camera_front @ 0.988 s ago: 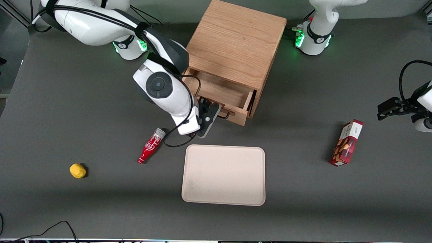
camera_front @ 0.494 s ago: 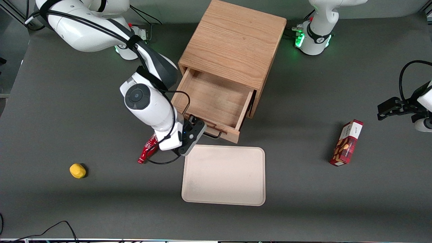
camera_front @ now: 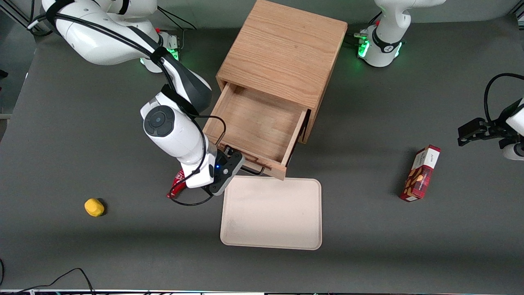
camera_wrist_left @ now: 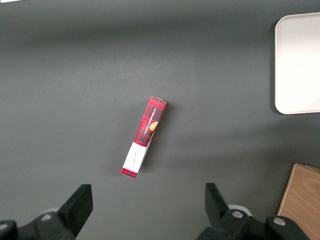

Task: Open upper drawer
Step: 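Pull the handle outward with the right gripper, sliding the drawer open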

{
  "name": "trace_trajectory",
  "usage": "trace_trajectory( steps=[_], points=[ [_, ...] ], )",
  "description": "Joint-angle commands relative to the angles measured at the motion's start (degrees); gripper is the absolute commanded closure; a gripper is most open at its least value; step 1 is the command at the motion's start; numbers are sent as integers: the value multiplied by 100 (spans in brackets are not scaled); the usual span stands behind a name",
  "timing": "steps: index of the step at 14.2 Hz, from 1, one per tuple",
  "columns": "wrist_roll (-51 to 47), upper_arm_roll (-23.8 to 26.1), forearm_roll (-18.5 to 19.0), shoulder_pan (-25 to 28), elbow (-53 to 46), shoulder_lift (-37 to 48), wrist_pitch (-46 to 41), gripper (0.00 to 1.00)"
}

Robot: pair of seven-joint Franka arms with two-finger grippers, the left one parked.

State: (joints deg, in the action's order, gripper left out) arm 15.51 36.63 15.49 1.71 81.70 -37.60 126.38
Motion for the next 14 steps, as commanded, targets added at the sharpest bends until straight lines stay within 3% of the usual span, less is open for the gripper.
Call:
trace_trajectory(
  steps=[1,8,12,14],
  points=[
    [189,-130,-334,-12,-66,95,54,0],
    [742,-103,-1521,-21,-330,139,-701,0],
    [937,-147,-1567,-135,-480,603,-1080,0],
    [919,-200,-1619,-468,-366,1121,-1193,0]
  ],
)
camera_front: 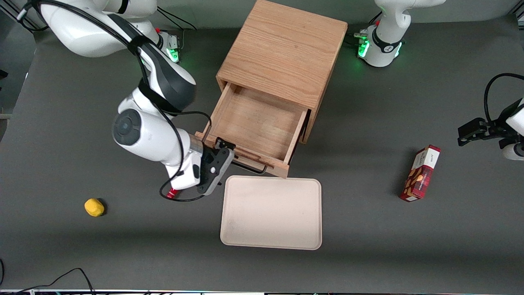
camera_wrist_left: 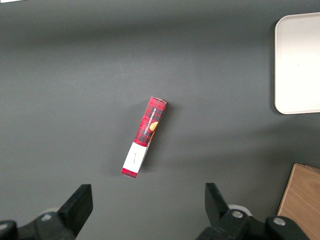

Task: Open upper drawer

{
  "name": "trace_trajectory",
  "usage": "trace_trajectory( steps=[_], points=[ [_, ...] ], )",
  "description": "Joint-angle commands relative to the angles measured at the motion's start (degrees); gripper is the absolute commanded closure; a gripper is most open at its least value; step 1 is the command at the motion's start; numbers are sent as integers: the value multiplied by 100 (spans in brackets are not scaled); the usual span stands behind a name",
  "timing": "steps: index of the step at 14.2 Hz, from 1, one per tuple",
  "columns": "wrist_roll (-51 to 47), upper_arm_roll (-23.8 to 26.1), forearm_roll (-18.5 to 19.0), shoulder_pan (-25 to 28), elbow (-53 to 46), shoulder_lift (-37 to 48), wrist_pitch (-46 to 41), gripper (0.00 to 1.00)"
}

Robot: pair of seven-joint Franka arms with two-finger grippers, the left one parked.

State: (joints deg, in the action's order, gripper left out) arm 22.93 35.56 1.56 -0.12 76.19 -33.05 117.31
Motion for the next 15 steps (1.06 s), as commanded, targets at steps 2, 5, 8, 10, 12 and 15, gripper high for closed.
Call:
trace_trajectory(
  steps=[2,5,8,10,12,15],
  points=[
    [142,-128,-357,-672,186,1114,-952,0],
    [-426,-865,-684,-1244,535,2405,-2183,0],
    [-1901,-1296,-456,-1430,1422,3591,-2440,0],
    [-2643,-1542,-227,-1500,1854,4025,-2484,0],
    [-2697,-1745,-226,-1614,1995,4096,-2817,0],
    [-2601,-1904,-226,-1614,2058,4131,-2863,0]
  ],
)
